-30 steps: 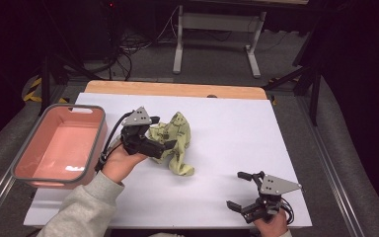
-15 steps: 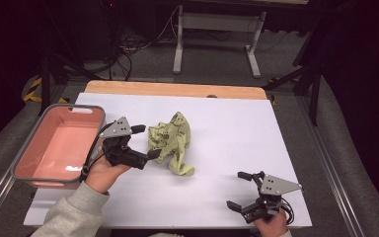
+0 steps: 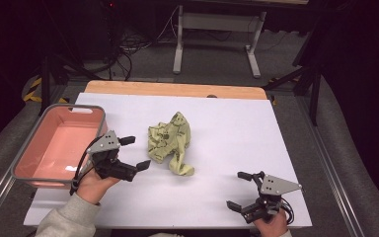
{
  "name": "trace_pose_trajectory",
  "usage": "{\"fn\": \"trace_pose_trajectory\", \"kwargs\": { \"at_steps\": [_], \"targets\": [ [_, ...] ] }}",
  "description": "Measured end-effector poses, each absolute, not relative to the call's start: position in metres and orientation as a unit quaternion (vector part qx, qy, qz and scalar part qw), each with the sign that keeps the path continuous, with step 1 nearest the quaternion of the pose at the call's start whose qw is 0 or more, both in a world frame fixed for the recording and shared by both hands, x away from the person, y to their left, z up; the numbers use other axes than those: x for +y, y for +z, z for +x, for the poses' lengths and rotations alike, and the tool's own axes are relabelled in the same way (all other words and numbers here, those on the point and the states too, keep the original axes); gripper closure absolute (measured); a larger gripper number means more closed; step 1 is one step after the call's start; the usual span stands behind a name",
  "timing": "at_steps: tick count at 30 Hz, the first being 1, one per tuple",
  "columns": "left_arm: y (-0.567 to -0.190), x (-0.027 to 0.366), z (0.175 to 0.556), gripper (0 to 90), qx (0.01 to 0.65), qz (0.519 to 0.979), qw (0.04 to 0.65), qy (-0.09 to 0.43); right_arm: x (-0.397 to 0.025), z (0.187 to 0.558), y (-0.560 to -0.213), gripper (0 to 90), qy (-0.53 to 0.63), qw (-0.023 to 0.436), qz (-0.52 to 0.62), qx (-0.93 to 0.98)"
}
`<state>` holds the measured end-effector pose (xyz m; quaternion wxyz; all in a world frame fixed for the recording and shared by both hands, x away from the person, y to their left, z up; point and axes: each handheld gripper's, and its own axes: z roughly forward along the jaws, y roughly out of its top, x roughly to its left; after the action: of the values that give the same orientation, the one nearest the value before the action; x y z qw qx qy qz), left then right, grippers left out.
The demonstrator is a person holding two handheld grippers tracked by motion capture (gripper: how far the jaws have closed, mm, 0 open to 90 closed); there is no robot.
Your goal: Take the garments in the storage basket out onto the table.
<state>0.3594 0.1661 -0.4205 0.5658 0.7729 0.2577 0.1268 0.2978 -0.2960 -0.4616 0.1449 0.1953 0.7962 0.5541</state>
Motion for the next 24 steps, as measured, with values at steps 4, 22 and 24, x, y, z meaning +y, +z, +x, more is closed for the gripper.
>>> {"fn": "trace_pose_trajectory", "kwargs": {
  "at_steps": [4, 22, 24],
  "targets": [
    [-0.431, 0.173, 0.357, 1.7, 0.266, 0.767, 0.572, 0.121, -0.296, 0.298, -0.462, 0.3, 0.553, 0.144, 0.195, 0.797],
    [-0.475, 0.186, 0.346, 1.1, 0.282, 0.765, 0.568, 0.106, -0.296, 0.299, -0.463, 0.3, 0.553, 0.142, 0.196, 0.797],
    [-0.479, 0.187, 0.346, 1.0, 0.285, 0.763, 0.571, 0.103, -0.296, 0.299, -0.463, 0.3, 0.552, 0.142, 0.196, 0.798]
  ]
}}
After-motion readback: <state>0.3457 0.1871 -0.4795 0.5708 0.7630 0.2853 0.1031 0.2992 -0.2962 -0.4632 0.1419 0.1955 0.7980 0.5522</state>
